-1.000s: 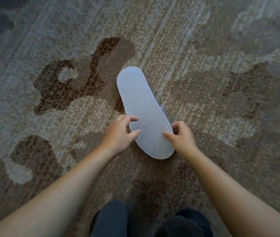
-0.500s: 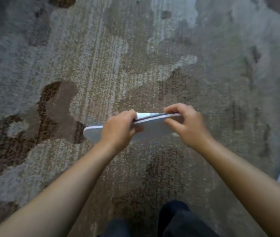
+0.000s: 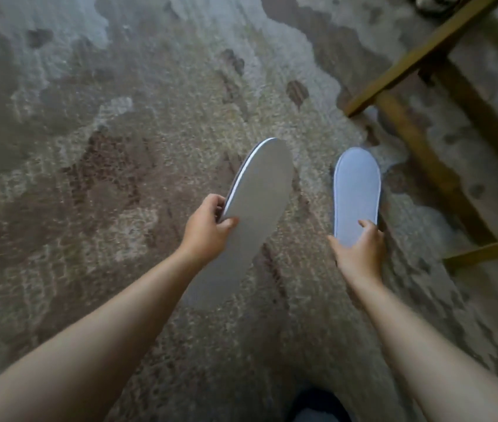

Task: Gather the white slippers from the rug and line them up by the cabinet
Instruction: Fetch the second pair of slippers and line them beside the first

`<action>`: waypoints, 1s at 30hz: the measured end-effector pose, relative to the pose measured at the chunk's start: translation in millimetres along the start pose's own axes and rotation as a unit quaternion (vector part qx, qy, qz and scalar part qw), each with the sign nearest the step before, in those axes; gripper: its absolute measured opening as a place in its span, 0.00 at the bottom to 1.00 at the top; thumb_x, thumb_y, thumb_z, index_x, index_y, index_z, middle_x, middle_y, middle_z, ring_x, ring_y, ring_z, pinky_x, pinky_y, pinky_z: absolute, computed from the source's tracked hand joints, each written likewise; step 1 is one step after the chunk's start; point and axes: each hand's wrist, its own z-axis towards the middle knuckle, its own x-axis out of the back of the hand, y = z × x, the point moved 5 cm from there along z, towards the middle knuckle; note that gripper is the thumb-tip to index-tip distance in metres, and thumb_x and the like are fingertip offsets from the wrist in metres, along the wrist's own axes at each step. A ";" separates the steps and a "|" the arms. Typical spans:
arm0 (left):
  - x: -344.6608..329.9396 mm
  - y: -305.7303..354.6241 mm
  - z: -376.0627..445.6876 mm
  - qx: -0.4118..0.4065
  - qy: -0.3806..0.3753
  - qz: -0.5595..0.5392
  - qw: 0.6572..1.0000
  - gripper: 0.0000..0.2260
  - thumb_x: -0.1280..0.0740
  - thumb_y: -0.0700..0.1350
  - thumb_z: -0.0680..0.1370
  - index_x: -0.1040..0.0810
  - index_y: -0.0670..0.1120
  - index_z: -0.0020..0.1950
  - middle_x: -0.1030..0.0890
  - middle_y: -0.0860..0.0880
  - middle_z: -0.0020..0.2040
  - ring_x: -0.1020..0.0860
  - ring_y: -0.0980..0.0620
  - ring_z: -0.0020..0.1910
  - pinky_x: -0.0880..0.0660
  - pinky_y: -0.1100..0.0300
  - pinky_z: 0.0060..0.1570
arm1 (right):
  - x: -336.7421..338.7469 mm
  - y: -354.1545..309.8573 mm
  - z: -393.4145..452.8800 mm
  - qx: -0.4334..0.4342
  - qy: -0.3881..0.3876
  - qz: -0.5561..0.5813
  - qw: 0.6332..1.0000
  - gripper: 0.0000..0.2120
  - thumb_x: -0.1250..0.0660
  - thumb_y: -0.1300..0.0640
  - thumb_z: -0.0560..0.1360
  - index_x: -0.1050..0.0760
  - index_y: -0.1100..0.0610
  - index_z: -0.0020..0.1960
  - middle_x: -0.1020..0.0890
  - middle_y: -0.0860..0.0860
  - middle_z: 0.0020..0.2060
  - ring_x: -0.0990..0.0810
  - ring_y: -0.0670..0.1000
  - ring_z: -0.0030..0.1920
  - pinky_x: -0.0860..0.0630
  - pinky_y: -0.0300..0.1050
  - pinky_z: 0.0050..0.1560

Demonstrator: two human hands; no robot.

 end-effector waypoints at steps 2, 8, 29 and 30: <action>-36.8 -2.1 5.1 0.031 -0.004 -0.021 0.999 0.06 0.34 0.38 0.72 0.28 0.45 0.46 0.24 0.46 0.42 0.26 0.47 0.42 0.27 0.53 0.46 | -1.1 40.0 14.4 -0.044 0.003 0.004 0.999 0.33 0.27 0.60 0.64 0.37 0.67 0.64 0.32 0.68 0.63 0.34 0.64 0.64 0.41 0.48 0.60; -78.5 -4.4 7.9 0.038 -0.007 -0.030 0.999 0.10 0.34 0.39 0.72 0.30 0.53 0.38 0.26 0.54 0.36 0.27 0.58 0.34 0.29 0.72 0.27 | -30.3 96.5 40.4 -0.103 -0.063 -0.004 0.993 0.46 0.25 0.54 0.63 0.49 0.63 0.70 0.40 0.66 0.68 0.42 0.63 0.69 0.45 0.52 0.68; 55.8 193.9 -136.0 0.094 0.135 -0.072 0.984 0.12 0.34 0.37 0.72 0.31 0.53 0.37 0.25 0.53 0.37 0.26 0.55 0.36 0.26 0.68 0.32 | 196.6 -71.7 -57.7 0.032 -0.076 0.218 0.973 0.11 0.34 0.63 0.70 0.35 0.55 0.46 0.27 0.49 0.40 0.28 0.48 0.38 0.36 0.34 0.33; 65.6 221.8 -150.1 0.093 0.139 -0.073 0.983 0.12 0.34 0.37 0.72 0.31 0.53 0.37 0.25 0.53 0.38 0.26 0.55 0.36 0.26 0.66 0.33 | 226.5 -90.5 -65.5 0.036 -0.084 0.227 0.970 0.12 0.34 0.63 0.70 0.35 0.54 0.46 0.26 0.49 0.40 0.28 0.47 0.38 0.36 0.34 0.33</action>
